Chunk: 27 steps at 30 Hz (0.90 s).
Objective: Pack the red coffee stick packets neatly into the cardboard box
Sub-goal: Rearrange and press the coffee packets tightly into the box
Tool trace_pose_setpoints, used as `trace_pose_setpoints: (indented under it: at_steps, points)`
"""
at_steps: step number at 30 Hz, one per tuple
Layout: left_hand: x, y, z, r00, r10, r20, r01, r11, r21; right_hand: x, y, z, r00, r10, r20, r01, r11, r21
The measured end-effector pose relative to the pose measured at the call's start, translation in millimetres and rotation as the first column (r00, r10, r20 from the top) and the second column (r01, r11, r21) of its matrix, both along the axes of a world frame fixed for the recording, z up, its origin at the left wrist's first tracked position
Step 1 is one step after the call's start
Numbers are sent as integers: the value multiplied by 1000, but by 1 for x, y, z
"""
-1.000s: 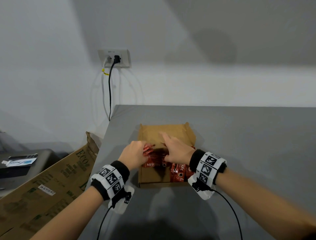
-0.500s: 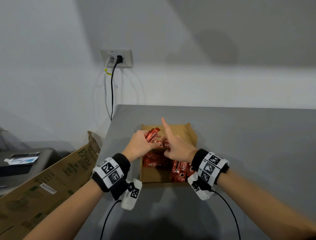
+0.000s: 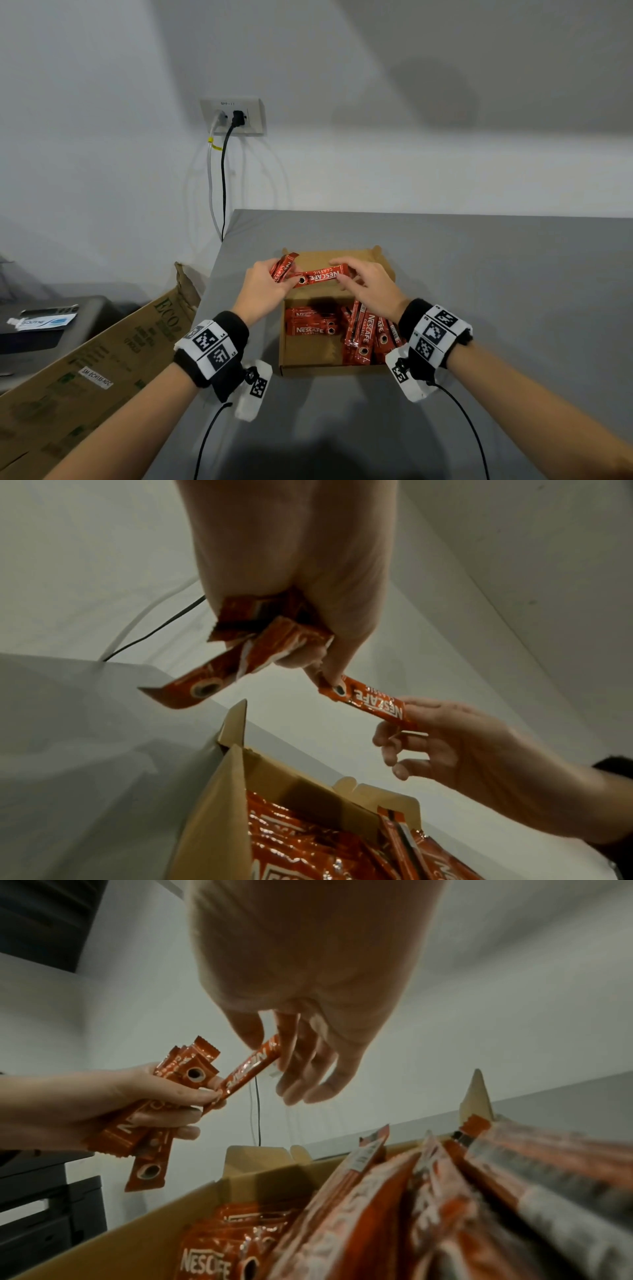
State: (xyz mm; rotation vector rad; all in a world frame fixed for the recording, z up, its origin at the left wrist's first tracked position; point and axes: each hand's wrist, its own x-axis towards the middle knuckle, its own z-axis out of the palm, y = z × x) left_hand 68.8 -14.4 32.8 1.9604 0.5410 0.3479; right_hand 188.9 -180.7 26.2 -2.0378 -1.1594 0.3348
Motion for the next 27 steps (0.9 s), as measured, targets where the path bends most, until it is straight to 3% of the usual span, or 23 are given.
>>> trace_pose_setpoints:
  at_steps: [5, 10, 14, 16, 18, 24, 27]
  points:
    - [-4, -13, -1, 999, -42, 23, 43, 998, -35, -11, 11, 2, 998, -56, 19, 51, 980, 192]
    - [-6, -22, -8, 997, -79, -7, 79, 997, -11, -18, 13, 6, 999, -45, -11, 46, 980, 195]
    - [-9, -4, -7, 1000, -16, -11, 16, 1000, 5, -22, 7, 6, 999, 27, -34, -28, 999, -29]
    - [-10, 5, -6, 995, 97, 26, -98, 995, 12, -27, 7, 5, 988, 150, -19, -151, 971, -187]
    - [-9, 6, -4, 991, 124, 41, -126, 990, 57, -36, 13, 3, 967, 253, 34, -229, 917, -327]
    - [-10, -1, -10, 1000, 19, -21, -13, 971, 239, -51, 42, 5, 884, 397, 245, -170, 763, -623]
    - [-13, 1, -9, 989, -114, -92, 135, 953, 271, -56, 50, 7, 862, 426, 274, -134, 714, -687]
